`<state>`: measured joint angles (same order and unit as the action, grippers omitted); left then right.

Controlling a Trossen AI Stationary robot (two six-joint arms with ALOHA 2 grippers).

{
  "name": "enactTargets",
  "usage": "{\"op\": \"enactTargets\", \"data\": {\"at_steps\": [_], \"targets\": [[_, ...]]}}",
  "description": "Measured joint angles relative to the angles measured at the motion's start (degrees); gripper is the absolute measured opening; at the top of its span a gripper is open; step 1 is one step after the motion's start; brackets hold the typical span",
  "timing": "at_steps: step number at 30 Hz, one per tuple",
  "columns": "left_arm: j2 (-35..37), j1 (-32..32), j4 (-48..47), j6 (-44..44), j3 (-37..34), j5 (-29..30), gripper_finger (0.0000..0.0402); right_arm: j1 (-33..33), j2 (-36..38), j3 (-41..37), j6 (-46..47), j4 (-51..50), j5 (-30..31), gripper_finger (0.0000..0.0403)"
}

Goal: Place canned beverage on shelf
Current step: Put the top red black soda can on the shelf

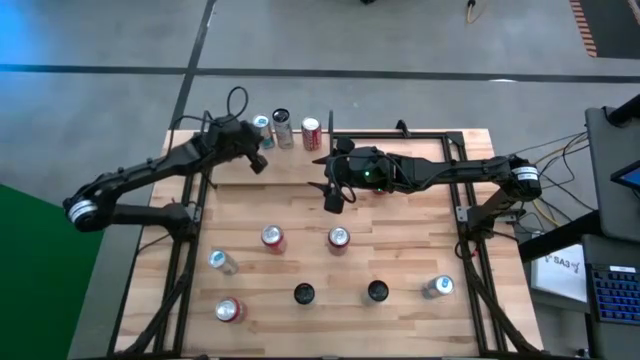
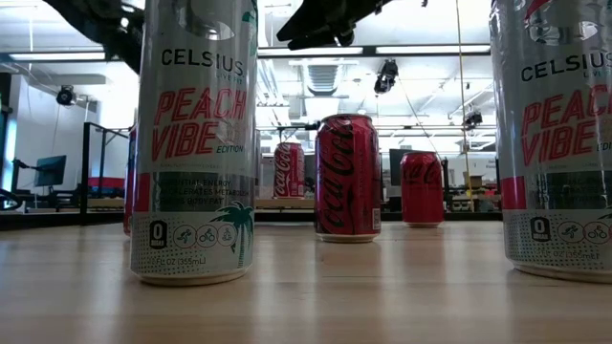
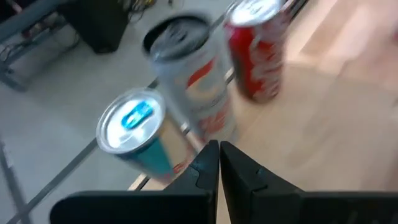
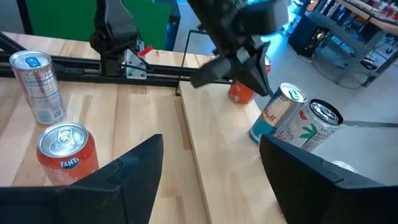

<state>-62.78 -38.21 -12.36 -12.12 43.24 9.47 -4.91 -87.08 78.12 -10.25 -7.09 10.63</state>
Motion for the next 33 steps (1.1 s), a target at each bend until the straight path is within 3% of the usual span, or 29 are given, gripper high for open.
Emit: {"op": "enactTargets", "data": {"at_steps": [11, 20, 26, 33], "targets": [[9.9, 13.9, 4.2, 5.0, -0.8, 0.0, 0.0000, 0.2, 0.0, 1.6, 6.6, -2.1, -0.1, 0.0255], [13.1, 24.6, 17.4, 5.0, -5.0, 0.0, 0.0000, 3.1, 0.0, 7.9, 14.3, -15.6, -0.2, 0.0253], [13.4, 29.1, 23.0, 4.9, -7.3, 0.0, 0.0000, 3.8, 0.0, 10.1, 22.6, -25.8, -0.6, 0.0249], [13.3, 30.3, 23.9, 4.9, -7.5, 0.0, 0.0000, 3.9, -0.1, 10.8, 31.1, -34.5, -3.2, 0.0247]]}}
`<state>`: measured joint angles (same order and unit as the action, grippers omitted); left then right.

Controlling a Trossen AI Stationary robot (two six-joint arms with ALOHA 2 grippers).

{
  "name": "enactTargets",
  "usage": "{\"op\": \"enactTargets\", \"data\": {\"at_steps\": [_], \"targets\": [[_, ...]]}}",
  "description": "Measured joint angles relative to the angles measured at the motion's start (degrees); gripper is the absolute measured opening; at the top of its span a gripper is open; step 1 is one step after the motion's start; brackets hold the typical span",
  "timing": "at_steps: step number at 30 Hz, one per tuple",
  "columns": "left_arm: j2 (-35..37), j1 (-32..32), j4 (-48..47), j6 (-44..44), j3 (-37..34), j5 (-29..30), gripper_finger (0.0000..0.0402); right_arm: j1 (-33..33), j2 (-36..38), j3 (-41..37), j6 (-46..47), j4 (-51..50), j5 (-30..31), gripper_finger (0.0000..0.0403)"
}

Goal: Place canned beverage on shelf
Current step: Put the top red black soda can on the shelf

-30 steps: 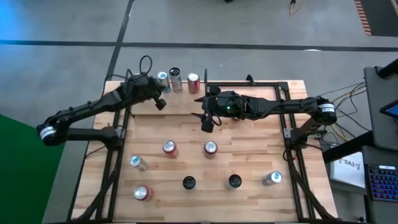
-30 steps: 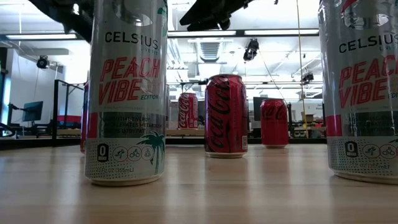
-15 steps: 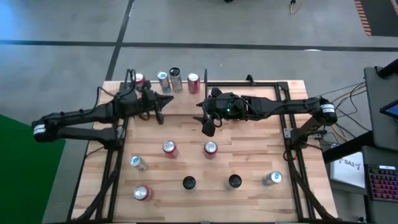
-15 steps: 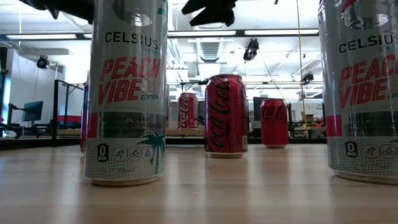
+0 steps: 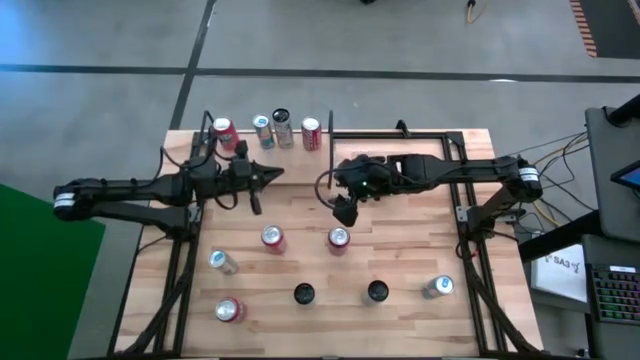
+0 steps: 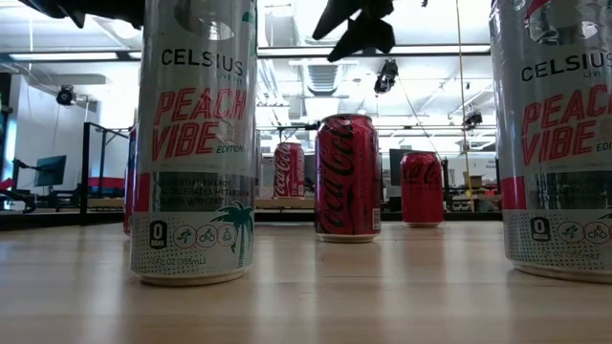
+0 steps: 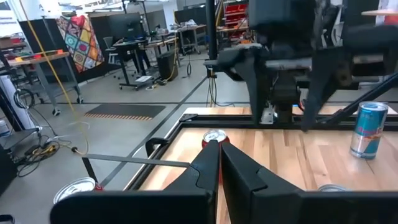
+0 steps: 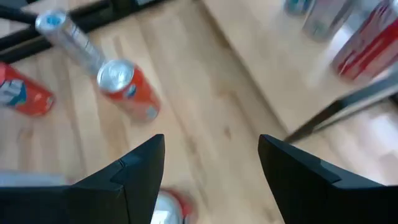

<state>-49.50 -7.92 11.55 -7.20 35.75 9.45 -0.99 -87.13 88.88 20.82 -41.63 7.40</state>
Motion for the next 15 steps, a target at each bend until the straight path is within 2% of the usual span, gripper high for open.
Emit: {"op": "enactTargets", "data": {"at_steps": [7, 15], "targets": [[0.2, 0.0, 0.1, -0.3, 0.0, 0.0, 0.0000, -0.5, -0.3, 0.0, 4.8, -7.1, -2.4, 0.0246], [0.2, 0.0, 0.1, -0.4, 0.1, 0.0, 0.0000, -4.9, -0.3, 0.4, 6.4, -24.8, -0.3, 0.0245]]}}
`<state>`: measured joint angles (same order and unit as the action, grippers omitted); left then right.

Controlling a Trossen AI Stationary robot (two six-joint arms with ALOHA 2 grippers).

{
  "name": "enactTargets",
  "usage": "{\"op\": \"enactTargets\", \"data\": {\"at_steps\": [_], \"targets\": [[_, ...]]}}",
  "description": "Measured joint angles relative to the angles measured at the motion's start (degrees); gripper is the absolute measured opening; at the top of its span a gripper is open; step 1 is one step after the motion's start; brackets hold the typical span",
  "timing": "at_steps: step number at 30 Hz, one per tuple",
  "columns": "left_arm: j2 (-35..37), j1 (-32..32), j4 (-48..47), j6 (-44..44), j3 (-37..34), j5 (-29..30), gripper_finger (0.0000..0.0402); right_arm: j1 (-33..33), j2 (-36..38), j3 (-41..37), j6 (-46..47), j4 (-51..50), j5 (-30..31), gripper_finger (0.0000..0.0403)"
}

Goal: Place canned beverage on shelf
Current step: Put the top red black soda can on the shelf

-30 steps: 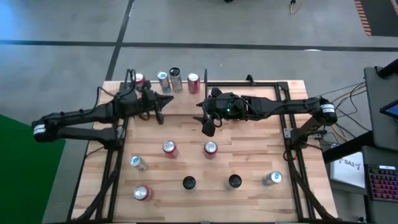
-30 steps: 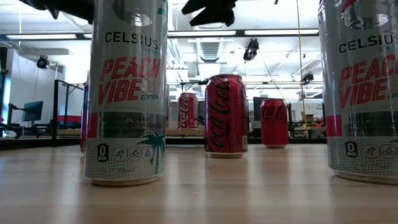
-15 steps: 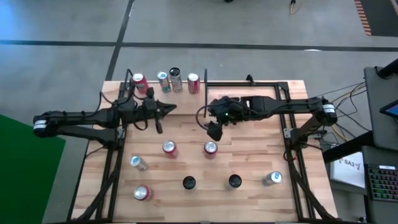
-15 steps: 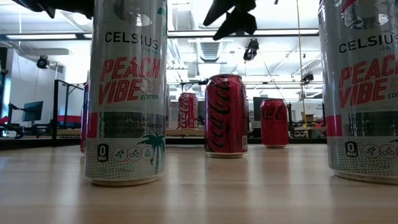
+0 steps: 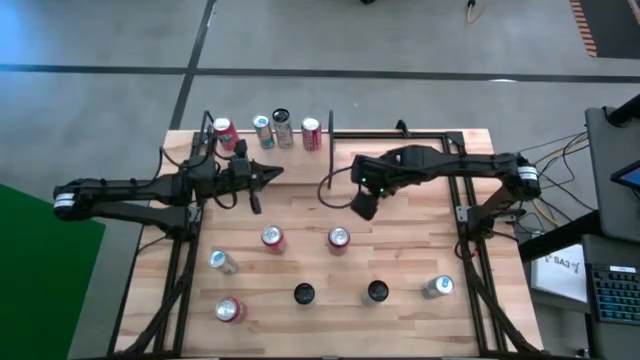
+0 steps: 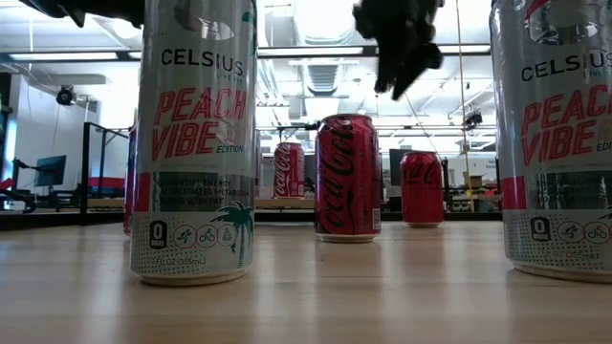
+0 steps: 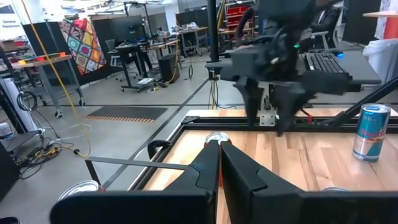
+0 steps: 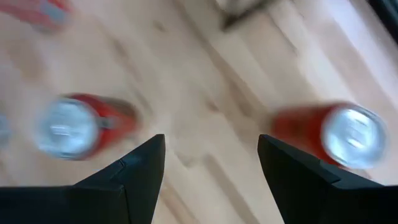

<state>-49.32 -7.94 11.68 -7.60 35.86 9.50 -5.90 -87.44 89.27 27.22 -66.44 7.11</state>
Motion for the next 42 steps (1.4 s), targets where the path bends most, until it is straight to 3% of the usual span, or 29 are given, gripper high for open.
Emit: {"op": "enactTargets", "data": {"at_steps": [12, 21, 32, 42], "targets": [[-0.1, 0.0, -0.1, 0.0, 0.1, 0.0, 0.0000, -11.9, 0.0, -0.2, -2.3, -6.8, 3.6, 0.0244], [-0.1, 0.0, -0.1, 0.0, 0.1, 0.4, 0.0000, -14.4, 0.0, -0.2, -4.2, -6.7, 3.5, 0.0248], [-0.1, 0.0, 0.1, -0.9, 0.1, 0.5, 0.0000, -14.8, -0.9, -0.1, -5.2, -7.3, 1.4, 0.0357], [-0.2, 0.0, 0.9, -0.9, 0.1, 0.5, 0.0000, -14.8, -0.4, -0.1, -5.1, -4.9, 2.5, 0.0368]]}}
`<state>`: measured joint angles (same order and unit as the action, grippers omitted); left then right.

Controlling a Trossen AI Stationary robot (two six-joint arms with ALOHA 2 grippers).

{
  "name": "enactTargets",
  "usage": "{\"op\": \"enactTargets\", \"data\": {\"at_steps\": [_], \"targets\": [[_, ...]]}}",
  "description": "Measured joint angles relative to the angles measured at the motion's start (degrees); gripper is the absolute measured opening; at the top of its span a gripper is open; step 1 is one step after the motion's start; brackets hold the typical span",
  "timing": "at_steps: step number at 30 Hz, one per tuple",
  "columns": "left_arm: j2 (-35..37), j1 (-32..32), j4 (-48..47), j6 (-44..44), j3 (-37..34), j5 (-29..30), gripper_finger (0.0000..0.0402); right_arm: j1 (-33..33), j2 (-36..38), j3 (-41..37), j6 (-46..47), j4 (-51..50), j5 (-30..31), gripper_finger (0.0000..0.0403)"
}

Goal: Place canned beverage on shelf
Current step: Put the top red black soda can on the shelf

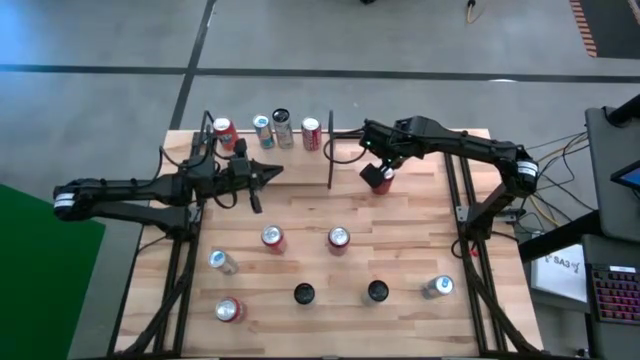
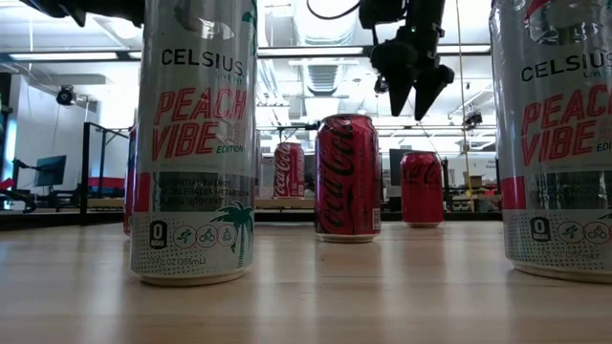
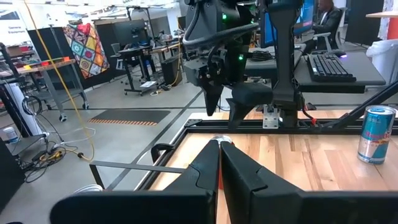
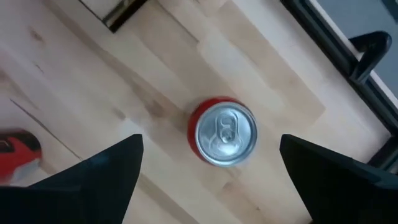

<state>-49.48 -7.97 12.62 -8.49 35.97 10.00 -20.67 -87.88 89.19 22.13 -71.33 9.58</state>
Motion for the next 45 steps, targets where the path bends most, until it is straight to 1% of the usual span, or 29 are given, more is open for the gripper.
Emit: {"op": "enactTargets", "data": {"at_steps": [7, 12, 24, 38, 45], "targets": [[0.0, 0.0, 0.3, 0.0, 0.0, 0.0, 0.0000, -0.7, -0.3, 0.0, 3.7, -0.7, -0.9, 0.0368], [0.0, 0.0, 0.5, 0.0, 0.0, 0.0, 0.0000, -0.9, -0.3, -0.1, 3.8, -0.7, -2.6, 0.0368], [-0.1, 0.0, 0.7, 0.0, 0.0, 0.0, 0.0000, -1.4, -0.3, -0.2, 3.4, -0.6, -2.3, 0.0368], [0.0, 0.0, 1.0, 0.0, 0.0, 0.0, 0.0000, -2.5, -0.3, -2.5, 3.4, 0.5, -2.0, 0.0368], [-0.1, 0.0, 1.2, 0.0, 0.0, 0.0, 0.0000, -2.7, -0.3, -4.8, 3.5, 1.8, -2.1, 0.0368]]}}
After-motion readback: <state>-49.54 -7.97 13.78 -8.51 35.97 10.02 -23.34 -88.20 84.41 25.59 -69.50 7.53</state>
